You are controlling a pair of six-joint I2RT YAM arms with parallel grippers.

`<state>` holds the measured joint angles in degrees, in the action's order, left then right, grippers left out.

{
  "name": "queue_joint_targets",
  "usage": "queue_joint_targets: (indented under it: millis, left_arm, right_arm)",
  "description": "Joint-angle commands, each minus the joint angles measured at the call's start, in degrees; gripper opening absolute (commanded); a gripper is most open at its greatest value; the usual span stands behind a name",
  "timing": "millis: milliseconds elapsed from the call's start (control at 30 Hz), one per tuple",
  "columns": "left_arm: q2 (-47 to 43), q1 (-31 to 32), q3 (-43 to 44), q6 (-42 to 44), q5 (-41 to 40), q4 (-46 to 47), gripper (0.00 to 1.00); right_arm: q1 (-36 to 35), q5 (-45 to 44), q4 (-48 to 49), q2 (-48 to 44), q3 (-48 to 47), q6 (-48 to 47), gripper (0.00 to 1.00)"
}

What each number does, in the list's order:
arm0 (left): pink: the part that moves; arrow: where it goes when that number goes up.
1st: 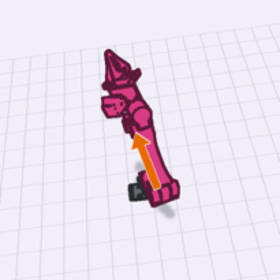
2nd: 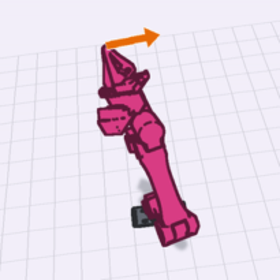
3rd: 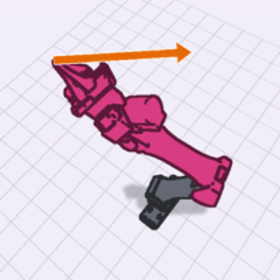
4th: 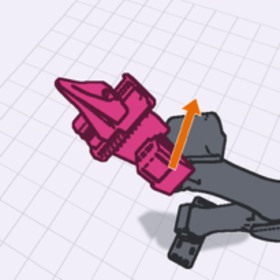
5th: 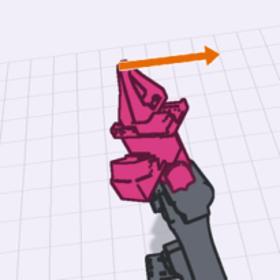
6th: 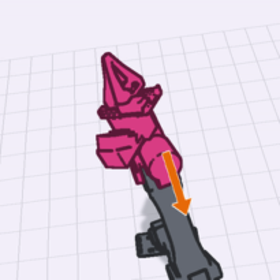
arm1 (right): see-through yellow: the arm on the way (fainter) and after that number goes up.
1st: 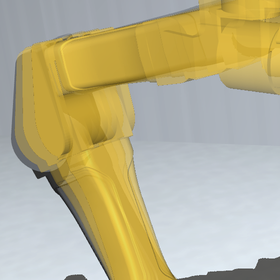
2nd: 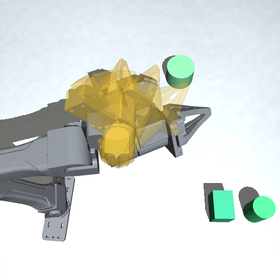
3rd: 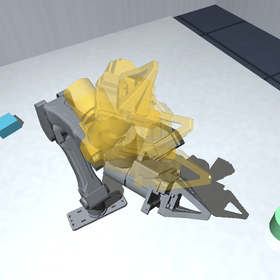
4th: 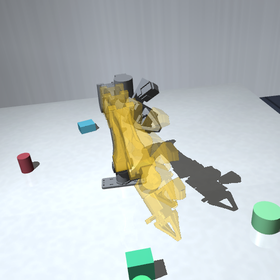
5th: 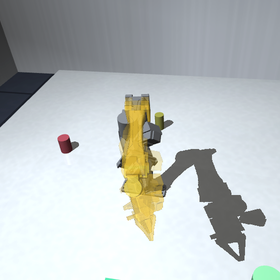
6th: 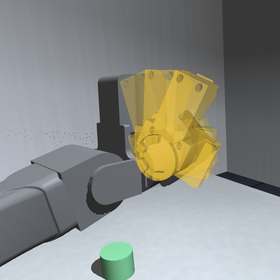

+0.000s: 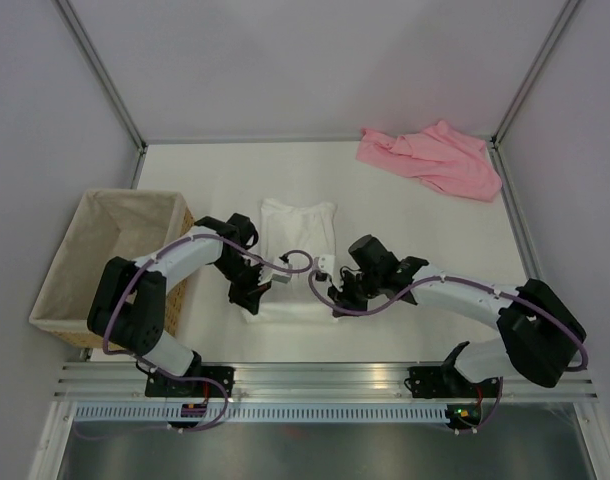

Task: Roll the t-shirts
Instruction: Roll the tshirt

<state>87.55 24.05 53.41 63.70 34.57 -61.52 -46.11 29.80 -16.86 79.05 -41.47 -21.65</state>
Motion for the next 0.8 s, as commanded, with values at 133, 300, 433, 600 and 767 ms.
queue_joint_targets:
  millis: [133,300,433,600,767]
  left_arm:
    - [7.72,-2.78,7.59,2.83,4.02,-3.62,0.06]
    - [10.1,-4.28,7.24,1.87,2.09,-0.11,0.1]
    - [10.36,-4.89,7.06,-0.42,1.12,2.71,0.25]
    - [10.1,-5.51,9.08,-3.22,2.26,3.42,0.4]
    - [10.18,-5.42,8.29,-3.94,1.56,3.24,0.33]
  right_arm:
    - [11.2,13.61,-6.15,9.97,-5.18,3.72,0.04]
    - [13.76,14.67,-8.36,15.96,-7.66,4.07,0.13]
    - [17.79,14.67,-6.96,16.75,-7.57,6.35,0.34]
    - [18.25,16.78,-5.12,17.11,-7.66,8.1,0.41]
    - [18.33,18.27,-2.65,16.84,-6.69,10.4,0.45]
